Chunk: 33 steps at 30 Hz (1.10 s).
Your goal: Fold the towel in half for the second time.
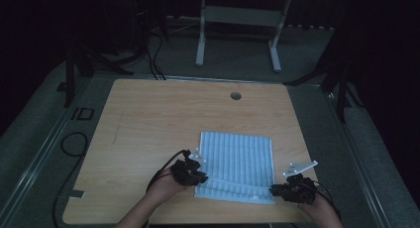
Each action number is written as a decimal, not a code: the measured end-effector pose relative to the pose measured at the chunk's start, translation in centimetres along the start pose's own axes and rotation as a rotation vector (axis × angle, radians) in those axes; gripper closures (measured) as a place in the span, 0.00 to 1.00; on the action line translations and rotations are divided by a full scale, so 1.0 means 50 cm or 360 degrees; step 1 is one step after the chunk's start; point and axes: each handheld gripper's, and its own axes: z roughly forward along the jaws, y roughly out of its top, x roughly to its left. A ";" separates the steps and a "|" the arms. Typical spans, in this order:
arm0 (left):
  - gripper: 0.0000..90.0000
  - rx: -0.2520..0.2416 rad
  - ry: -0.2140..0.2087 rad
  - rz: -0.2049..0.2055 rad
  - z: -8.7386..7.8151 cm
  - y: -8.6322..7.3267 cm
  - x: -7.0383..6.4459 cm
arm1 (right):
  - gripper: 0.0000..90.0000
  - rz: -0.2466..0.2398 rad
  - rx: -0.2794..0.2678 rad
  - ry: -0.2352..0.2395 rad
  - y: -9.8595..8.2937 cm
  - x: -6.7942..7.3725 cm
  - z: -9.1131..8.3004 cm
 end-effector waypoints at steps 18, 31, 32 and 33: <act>0.68 0.0007 -0.0080 -0.0090 -0.019 -0.015 0.030 | 0.72 0.0072 -0.0054 -0.0020 0.026 -0.018 -0.007; 0.63 0.0004 0.0106 -0.0190 -0.007 0.028 0.103 | 0.68 0.0084 -0.0065 -0.0111 0.079 -0.085 0.001; 0.63 -0.0006 0.0137 -0.0216 -0.008 0.039 0.118 | 0.67 0.0084 -0.0073 -0.0125 0.086 -0.092 -0.002; 0.57 -0.0033 0.0147 -0.0243 -0.009 0.049 0.131 | 0.63 0.0091 -0.0083 -0.0134 0.096 -0.107 -0.005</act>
